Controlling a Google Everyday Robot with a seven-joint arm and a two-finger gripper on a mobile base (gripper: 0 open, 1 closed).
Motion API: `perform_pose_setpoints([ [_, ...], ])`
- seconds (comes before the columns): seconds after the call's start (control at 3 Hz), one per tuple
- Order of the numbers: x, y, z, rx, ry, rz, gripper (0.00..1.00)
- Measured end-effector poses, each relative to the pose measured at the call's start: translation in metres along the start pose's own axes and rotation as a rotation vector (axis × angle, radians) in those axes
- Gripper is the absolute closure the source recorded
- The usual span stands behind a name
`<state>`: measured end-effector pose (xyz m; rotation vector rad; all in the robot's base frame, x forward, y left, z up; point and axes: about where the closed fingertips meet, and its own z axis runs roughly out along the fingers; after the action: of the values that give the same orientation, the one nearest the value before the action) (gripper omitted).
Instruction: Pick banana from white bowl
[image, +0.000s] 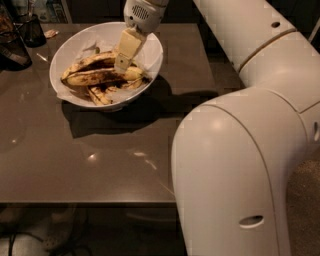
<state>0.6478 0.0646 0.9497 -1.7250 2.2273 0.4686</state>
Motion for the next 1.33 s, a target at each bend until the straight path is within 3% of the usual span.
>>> perform_pose_setpoints([
  [0.33,-0.002,-0.002,0.007,-0.011,0.005,0.013,0.35],
  [0.67,-0.003,-0.004,0.014,-0.023,0.011,0.022,0.45],
  [1.33,-0.003,-0.009,0.026,-0.048,0.019,0.028,0.45],
])
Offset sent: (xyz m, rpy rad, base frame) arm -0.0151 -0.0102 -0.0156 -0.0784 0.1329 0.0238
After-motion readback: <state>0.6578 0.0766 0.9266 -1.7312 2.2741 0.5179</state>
